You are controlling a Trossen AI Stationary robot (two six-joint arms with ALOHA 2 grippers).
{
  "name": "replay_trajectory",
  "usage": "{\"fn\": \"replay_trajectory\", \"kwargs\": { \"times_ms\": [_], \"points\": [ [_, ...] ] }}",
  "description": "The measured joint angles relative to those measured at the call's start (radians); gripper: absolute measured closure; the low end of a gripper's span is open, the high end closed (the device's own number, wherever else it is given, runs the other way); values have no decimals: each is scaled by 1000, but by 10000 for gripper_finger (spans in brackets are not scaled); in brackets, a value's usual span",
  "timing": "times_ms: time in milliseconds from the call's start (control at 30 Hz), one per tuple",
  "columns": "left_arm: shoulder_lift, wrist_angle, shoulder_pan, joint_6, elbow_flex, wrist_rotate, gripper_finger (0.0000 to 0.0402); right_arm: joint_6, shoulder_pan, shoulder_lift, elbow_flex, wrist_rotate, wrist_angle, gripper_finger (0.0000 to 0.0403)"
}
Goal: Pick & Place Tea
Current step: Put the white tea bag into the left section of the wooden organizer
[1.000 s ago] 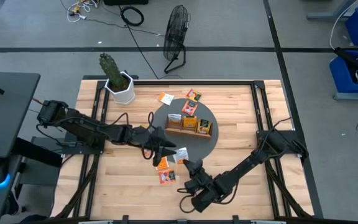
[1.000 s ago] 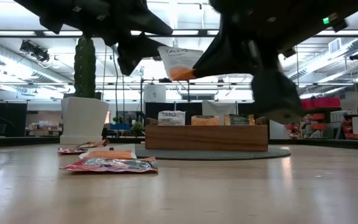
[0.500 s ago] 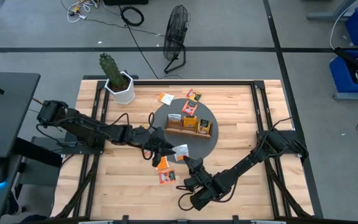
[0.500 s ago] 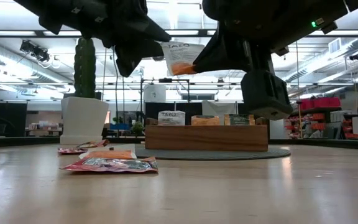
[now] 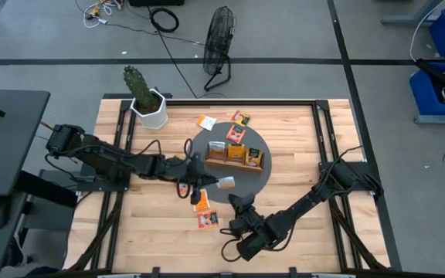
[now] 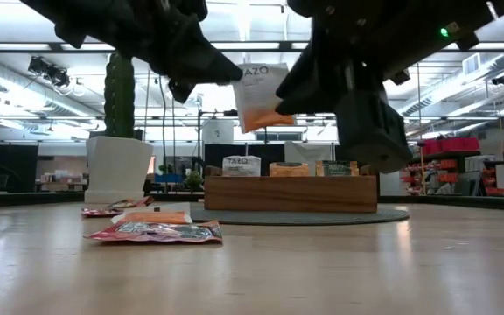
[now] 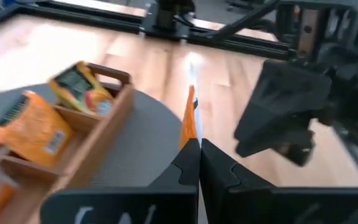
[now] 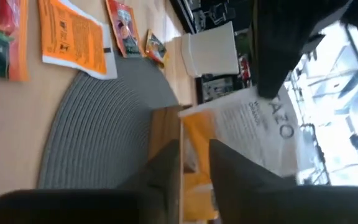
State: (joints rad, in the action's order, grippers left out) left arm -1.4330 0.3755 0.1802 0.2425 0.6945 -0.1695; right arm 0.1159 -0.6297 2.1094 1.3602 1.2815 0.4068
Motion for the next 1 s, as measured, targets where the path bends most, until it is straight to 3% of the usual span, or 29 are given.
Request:
{"fn": "replay_trajectory", "kwargs": {
  "times_ms": [200, 400, 633, 800, 1000],
  "points": [
    [0, -17, -48, -128, 0, -11, 400, -409, -10, 0, 0, -63, 274, 257],
    [9, 61, -80, -258, -60, -17, 400, -752, -49, 0, 0, -80, 449, 251],
    [25, 398, -103, -383, -249, -21, 400, -848, -121, 0, 0, -130, 379, 275],
    [96, 376, -177, -393, -296, -3, 401, -937, -170, -47, -1, -92, 394, 298],
    [167, 235, -314, -440, -290, 172, 401, -984, -181, -113, -15, -45, 428, 323]
  ]
}}
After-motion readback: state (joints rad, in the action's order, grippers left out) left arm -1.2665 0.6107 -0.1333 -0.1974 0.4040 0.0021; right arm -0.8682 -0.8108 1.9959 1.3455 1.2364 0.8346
